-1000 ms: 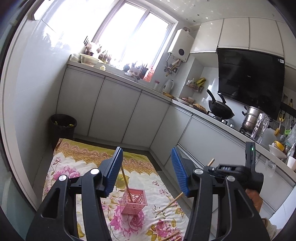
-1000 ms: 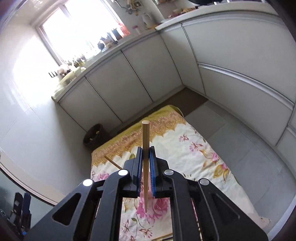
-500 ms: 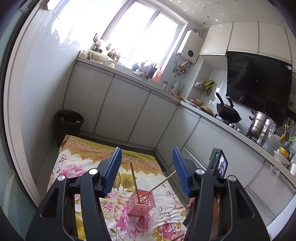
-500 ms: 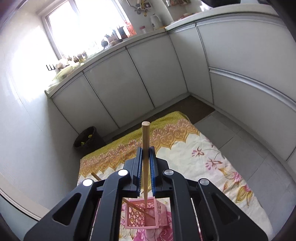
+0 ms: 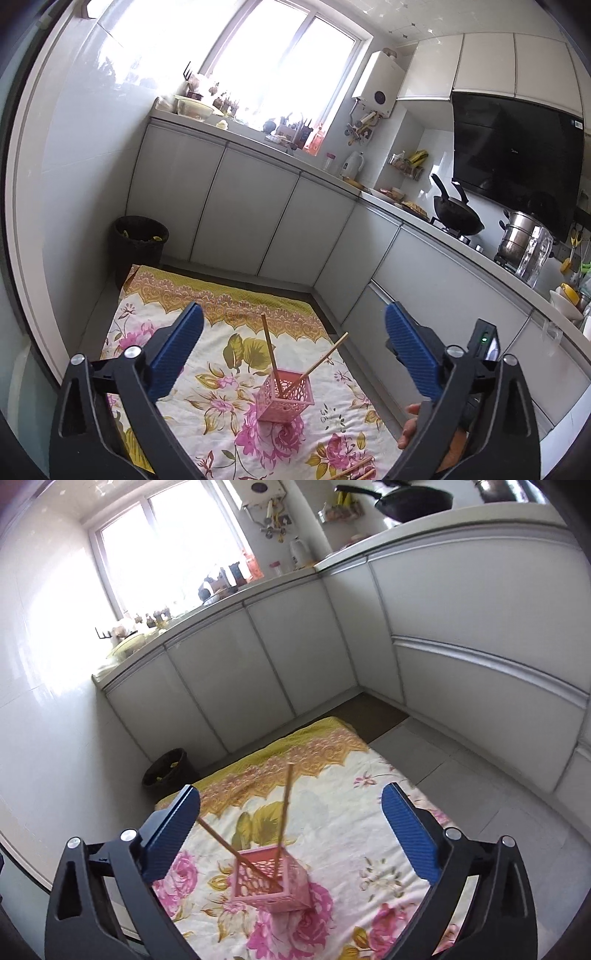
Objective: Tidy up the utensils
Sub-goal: 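Carry the chopstick over the pink holder and open the right tool, then move the left tool to the pile and close on a wooden chopstick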
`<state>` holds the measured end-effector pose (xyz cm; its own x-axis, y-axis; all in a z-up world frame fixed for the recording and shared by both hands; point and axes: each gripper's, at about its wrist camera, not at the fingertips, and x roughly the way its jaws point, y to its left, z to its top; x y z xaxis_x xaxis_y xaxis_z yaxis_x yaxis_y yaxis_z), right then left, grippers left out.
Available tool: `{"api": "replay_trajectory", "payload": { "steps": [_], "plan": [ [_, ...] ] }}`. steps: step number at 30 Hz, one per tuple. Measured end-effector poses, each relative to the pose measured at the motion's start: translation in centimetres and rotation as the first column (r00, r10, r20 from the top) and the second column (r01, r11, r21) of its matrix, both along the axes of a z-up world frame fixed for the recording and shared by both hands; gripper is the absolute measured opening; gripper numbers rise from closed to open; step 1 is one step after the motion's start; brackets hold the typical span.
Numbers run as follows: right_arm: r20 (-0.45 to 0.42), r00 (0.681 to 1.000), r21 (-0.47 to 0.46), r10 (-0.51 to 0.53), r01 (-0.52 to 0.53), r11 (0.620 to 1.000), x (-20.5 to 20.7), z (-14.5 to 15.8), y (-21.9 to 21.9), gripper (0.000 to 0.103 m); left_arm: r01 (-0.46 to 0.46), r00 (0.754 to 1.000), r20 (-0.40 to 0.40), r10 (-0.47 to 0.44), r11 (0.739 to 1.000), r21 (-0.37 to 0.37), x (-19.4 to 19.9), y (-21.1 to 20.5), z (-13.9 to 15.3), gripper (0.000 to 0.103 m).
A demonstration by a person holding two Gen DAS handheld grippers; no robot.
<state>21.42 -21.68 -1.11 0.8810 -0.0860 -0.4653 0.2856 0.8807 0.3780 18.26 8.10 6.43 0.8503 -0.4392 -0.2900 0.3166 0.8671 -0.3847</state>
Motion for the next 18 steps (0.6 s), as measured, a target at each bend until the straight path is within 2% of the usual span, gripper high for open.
{"api": "replay_trajectory", "payload": {
  "steps": [2, 4, 6, 7, 9, 10, 11, 13, 15, 18],
  "plan": [
    [-0.019, 0.998, -0.054, -0.056, 0.055, 0.997, -2.3, -0.1, -0.5, 0.096, 0.044, 0.999, -0.034, -0.042, 0.997, 0.058, 0.3, -1.0, -0.4, 0.096],
    [-0.042, 0.995, -0.091, -0.095, 0.091, 0.992, -4.8, -1.1, -1.2, 0.096, 0.105, 0.992, -0.079, -0.094, 0.984, 0.145, 0.6, -2.5, -1.3, 0.096],
    [-0.092, 0.988, -0.114, -0.124, 0.113, 0.987, -7.2, -2.4, -2.0, 0.096, 0.187, 0.979, -0.131, -0.157, 0.948, 0.256, 0.8, -4.6, -2.8, 0.096],
    [-0.128, 0.984, -0.111, -0.122, 0.108, 0.988, -8.3, -3.3, -2.5, 0.096, 0.233, 0.968, -0.166, -0.187, 0.917, 0.324, 0.7, -5.8, -4.0, 0.096],
    [-0.198, 0.974, -0.089, -0.105, 0.089, 0.992, -10.1, -4.9, -3.5, 0.096, 0.334, 0.937, -0.26, -0.233, 0.815, 0.473, 0.5, -8.7, -7.1, 0.096],
    [-0.235, 0.968, -0.059, -0.09, 0.078, 0.995, -11.0, -5.7, -4.0, 0.096, 0.385, 0.917, -0.312, -0.25, 0.763, 0.519, 0.4, -9.9, -8.8, 0.096],
    [-0.257, 0.964, -0.023, -0.072, 0.069, 0.997, -11.7, -6.4, -4.4, 0.096, 0.439, 0.89, -0.37, -0.266, 0.715, 0.544, 0.3, -10.9, -10.8, 0.096],
    [-0.307, 0.95, 0.058, -0.048, 0.069, 0.996, -13.2, -7.9, -5.6, 0.096, 0.526, 0.839, -0.465, -0.284, 0.643, 0.556, 0.2, -12.5, -14.2, 0.096],
    [-0.357, 0.934, 0.136, -0.014, 0.067, 0.988, -14.2, -9.9, -6.8, 0.096, 0.571, 0.803, -0.529, -0.273, 0.606, 0.554, 0.4, -13.6, -17.0, 0.096],
    [-0.426, 0.904, 0.207, 0.011, 0.086, 0.974, -15.4, -12.6, -7.9, 0.096, 0.627, 0.747, -0.612, -0.259, 0.58, 0.52, 0.8, -15.6, -20.3, 0.096]
  ]
}}
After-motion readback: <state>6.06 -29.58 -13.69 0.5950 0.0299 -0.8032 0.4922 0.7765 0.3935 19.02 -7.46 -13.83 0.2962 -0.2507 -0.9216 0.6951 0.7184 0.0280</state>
